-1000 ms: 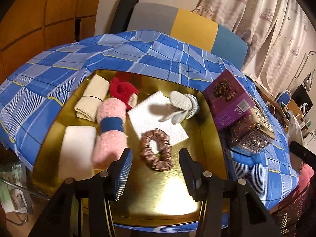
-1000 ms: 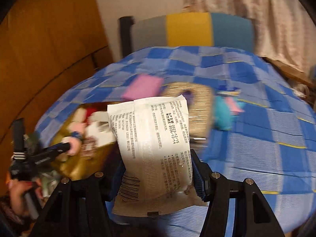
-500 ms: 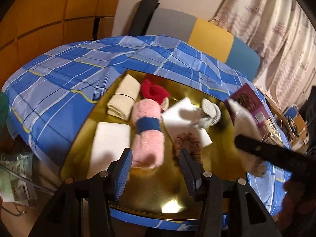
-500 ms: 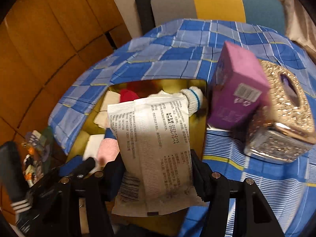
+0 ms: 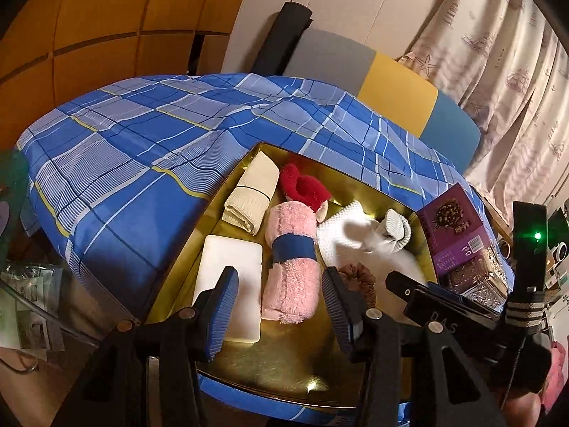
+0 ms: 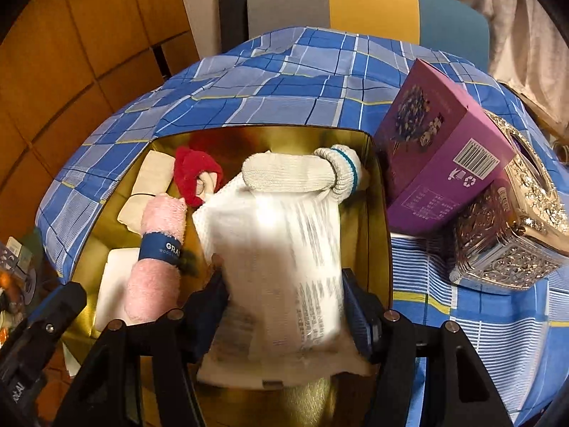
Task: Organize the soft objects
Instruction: 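Carry the white printed packet into the gold tin and open the right tool, then move the right tool to the teal plush toy and grasp it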
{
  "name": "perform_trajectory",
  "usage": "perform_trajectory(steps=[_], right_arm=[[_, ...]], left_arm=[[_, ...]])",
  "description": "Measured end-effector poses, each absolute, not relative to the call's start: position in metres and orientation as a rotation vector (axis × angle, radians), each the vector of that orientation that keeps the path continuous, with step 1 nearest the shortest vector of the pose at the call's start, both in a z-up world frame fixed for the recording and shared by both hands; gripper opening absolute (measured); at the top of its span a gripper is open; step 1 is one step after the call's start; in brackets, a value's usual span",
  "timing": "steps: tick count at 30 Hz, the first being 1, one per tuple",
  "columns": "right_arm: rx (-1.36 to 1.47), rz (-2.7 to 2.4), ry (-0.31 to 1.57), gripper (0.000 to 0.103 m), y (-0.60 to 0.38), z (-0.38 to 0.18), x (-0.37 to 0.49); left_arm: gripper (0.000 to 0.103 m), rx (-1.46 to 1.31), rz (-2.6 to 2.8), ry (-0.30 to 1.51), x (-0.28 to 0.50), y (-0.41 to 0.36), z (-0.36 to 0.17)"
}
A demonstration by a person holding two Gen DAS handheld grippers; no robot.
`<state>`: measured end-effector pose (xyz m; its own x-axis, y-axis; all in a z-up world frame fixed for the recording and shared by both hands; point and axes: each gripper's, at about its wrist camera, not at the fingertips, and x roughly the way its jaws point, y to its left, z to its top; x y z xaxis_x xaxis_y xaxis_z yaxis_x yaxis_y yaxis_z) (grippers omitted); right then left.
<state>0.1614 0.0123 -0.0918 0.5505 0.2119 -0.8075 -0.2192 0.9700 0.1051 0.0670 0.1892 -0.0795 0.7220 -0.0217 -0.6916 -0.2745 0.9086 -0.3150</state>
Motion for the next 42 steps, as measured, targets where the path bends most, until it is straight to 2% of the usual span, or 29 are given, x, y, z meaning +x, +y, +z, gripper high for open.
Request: perform_trajectory(steps=[2,20,30,42], right_arm=[[-0.011,0.248,0.935,0.071,0.010,-0.088,0.160],[0.074,0.293,0.819,0.071,-0.039,-0.040,0.126],[0.085,0.182,0.705,0.073,-0.112,-0.006,0.115],[0.140,-0.019,0.728,0.073,-0.230,-0.018,0.118]], left_arm=[[0.050,-0.418,0.142,0.761,0.069,0.189,-0.081],[0.050,-0.396,-0.029,0.782,0.071,0.156,-0.086],[0.050,-0.358,-0.181,0.750,0.067,0.125,-0.080],[0.050,-0.310,-0.259,0.775,0.061,0.082,-0.077]])
